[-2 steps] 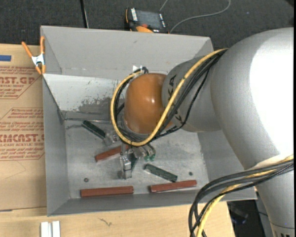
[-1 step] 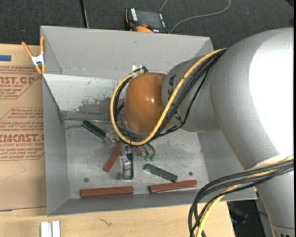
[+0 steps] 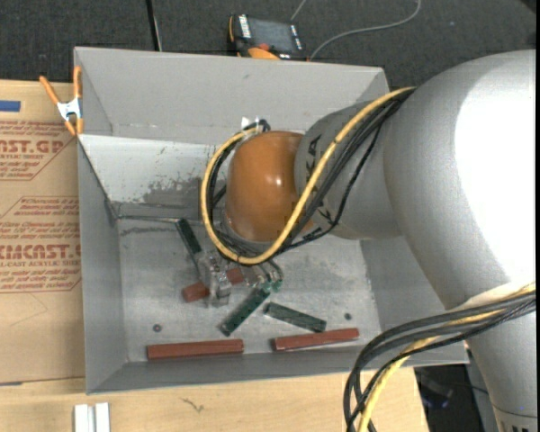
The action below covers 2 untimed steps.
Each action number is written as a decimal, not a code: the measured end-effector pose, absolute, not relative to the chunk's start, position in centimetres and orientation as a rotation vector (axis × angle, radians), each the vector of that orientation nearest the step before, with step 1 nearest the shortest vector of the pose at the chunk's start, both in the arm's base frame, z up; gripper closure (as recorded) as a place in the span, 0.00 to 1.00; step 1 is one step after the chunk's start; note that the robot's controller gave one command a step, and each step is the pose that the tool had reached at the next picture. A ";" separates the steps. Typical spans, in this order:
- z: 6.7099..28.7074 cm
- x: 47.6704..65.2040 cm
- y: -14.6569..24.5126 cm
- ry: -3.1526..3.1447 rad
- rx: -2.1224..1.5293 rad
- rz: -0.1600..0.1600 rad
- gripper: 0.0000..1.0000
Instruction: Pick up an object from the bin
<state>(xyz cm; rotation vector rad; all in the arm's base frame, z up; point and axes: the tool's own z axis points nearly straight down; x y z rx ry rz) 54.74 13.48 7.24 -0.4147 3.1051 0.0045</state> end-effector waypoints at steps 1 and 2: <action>8.7 54.8 13.5 3.111 -0.415 0.002 1.00; 17.6 55.0 13.6 3.105 -0.414 0.002 1.00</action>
Offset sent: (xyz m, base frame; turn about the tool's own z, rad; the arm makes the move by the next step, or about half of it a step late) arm 0.0001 -0.0001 0.0143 0.0000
